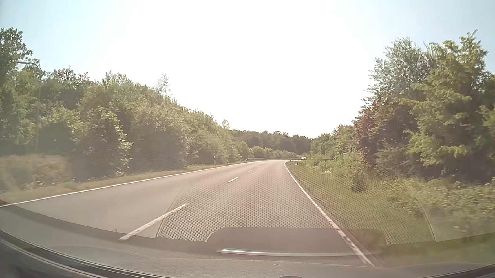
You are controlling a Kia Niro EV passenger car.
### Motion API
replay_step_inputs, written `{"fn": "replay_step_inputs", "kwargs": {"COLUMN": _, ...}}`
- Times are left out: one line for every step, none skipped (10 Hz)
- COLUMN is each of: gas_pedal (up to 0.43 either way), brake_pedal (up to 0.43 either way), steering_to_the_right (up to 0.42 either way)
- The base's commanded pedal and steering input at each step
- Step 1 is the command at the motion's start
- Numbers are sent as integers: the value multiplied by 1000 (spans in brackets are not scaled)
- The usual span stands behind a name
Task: Follow the waypoints while adhering to traffic rules and regulations
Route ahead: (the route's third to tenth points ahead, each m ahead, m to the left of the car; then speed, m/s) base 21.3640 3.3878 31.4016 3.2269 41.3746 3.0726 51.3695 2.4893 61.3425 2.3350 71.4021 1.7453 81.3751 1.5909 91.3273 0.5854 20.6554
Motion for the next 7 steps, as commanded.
{"fn": "replay_step_inputs", "kwargs": {"gas_pedal": 189, "brake_pedal": 6, "steering_to_the_right": 7}}
{"fn": "replay_step_inputs", "kwargs": {"gas_pedal": 189, "brake_pedal": 6, "steering_to_the_right": 2}}
{"fn": "replay_step_inputs", "kwargs": {"gas_pedal": 189, "brake_pedal": 6, "steering_to_the_right": 0}}
{"fn": "replay_step_inputs", "kwargs": {"gas_pedal": 189, "brake_pedal": 6, "steering_to_the_right": 0}}
{"fn": "replay_step_inputs", "kwargs": {"gas_pedal": 189, "brake_pedal": 6, "steering_to_the_right": 2}}
{"fn": "replay_step_inputs", "kwargs": {"gas_pedal": 189, "brake_pedal": 6, "steering_to_the_right": 5}}
{"fn": "replay_step_inputs", "kwargs": {"gas_pedal": 189, "brake_pedal": 6, "steering_to_the_right": 6}}
